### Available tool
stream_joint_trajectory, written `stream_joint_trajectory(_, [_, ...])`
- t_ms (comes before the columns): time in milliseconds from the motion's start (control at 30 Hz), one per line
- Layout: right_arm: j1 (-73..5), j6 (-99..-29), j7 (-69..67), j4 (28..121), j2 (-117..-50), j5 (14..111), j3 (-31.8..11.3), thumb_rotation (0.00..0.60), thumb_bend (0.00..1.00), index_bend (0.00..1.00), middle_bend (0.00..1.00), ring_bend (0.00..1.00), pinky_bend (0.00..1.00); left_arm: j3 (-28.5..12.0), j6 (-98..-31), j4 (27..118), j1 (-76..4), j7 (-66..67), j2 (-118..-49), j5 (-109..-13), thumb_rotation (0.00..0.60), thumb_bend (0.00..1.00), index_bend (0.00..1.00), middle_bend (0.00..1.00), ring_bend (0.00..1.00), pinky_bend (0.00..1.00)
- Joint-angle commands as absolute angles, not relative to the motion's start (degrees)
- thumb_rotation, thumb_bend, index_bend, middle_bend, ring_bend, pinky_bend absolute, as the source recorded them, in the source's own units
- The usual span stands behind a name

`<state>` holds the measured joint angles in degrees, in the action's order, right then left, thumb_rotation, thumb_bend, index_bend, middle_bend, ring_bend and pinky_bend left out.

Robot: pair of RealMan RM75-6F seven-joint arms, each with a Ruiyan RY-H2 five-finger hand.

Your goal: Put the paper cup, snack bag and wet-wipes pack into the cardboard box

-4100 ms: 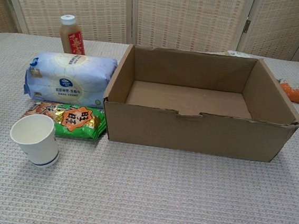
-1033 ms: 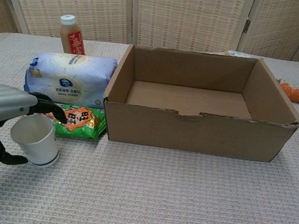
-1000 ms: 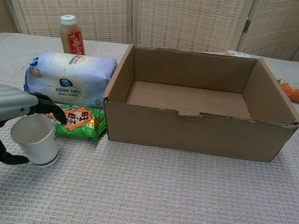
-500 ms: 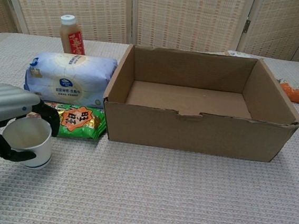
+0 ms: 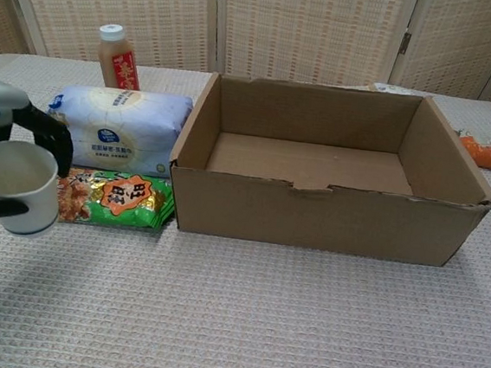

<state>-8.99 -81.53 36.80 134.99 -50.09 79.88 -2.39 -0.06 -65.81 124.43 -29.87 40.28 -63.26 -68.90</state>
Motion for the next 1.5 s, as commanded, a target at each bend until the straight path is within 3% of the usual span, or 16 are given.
stream_joint_trajectory(33, [-8.98, -81.45, 36.65, 134.99, -50.04, 80.17, -2.28, 0.600, 0.08, 0.05, 0.00, 0.00, 0.00, -3.00, -68.67, 131.64, -30.48, 40.22, -54.40, -70.78, 0.600, 0.30, 0.42, 0.44, 0.30, 0.54])
stream_joint_trajectory(167, [-8.84, -81.61, 36.51, 134.99, -50.09, 81.03, -2.14, 0.600, 0.08, 0.05, 0.00, 0.00, 0.00, -8.30, -68.27, 134.99, -34.15, 40.56, -49.27, -68.91, 0.600, 0.30, 0.43, 0.46, 0.31, 0.54])
stream_joint_trajectory(400, [-8.18, -82.78, 35.50, 134.99, -49.60, 82.24, -2.25, 0.600, 0.08, 0.05, 0.00, 0.00, 0.00, -18.35, -64.52, 134.24, -45.54, 40.58, -50.33, -55.13, 0.600, 0.30, 0.43, 0.48, 0.32, 0.54])
stream_joint_trajectory(600, [-8.18, -82.94, 34.34, 134.99, -48.80, 81.99, -2.72, 0.600, 0.08, 0.05, 0.00, 0.00, 0.00, -20.65, -64.47, 127.75, -56.28, 46.37, -60.59, -45.67, 0.600, 0.30, 0.44, 0.49, 0.34, 0.55])
stream_joint_trajectory(967, [-7.57, -83.55, 32.23, 134.99, -47.20, 82.79, -2.91, 0.600, 0.08, 0.05, 0.00, 0.00, 0.00, -22.13, -69.02, 109.03, -70.16, 50.32, -85.20, -43.10, 0.600, 0.30, 0.42, 0.49, 0.35, 0.56])
stream_joint_trajectory(1033, [-7.42, -83.65, 31.94, 134.99, -47.01, 83.06, -2.85, 0.600, 0.08, 0.05, 0.00, 0.00, 0.00, -22.28, -68.33, 106.79, -71.31, 50.10, -87.35, -41.26, 0.600, 0.29, 0.33, 0.42, 0.30, 0.50])
stream_joint_trajectory(1100, [-7.22, -83.80, 31.63, 134.99, -46.78, 83.41, -2.77, 0.600, 0.08, 0.05, 0.00, 0.00, 0.00, -22.26, -67.36, 105.63, -72.38, 50.66, -88.44, -38.56, 0.600, 0.24, 0.10, 0.18, 0.11, 0.32])
stream_joint_trajectory(1167, [-7.08, -83.89, 31.36, 134.99, -46.66, 83.73, -2.73, 0.600, 0.08, 0.05, 0.00, 0.00, 0.00, -21.96, -67.35, 104.72, -73.22, 51.63, -89.03, -37.53, 0.600, 0.20, 0.00, 0.02, 0.00, 0.15])
stream_joint_trajectory(1233, [-7.00, -83.81, 31.25, 134.99, -46.56, 83.98, -2.63, 0.600, 0.08, 0.05, 0.00, 0.00, 0.00, -22.04, -67.68, 103.79, -73.29, 50.66, -89.87, -37.53, 0.600, 0.16, 0.00, 0.00, 0.00, 0.09])
stream_joint_trajectory(1500, [-6.80, -83.70, 30.92, 134.99, -46.28, 84.23, -2.64, 0.600, 0.08, 0.05, 0.00, 0.00, 0.00, -20.57, -69.96, 104.26, -71.91, 51.15, -87.56, -37.37, 0.600, 0.15, 0.00, 0.00, 0.00, 0.07])
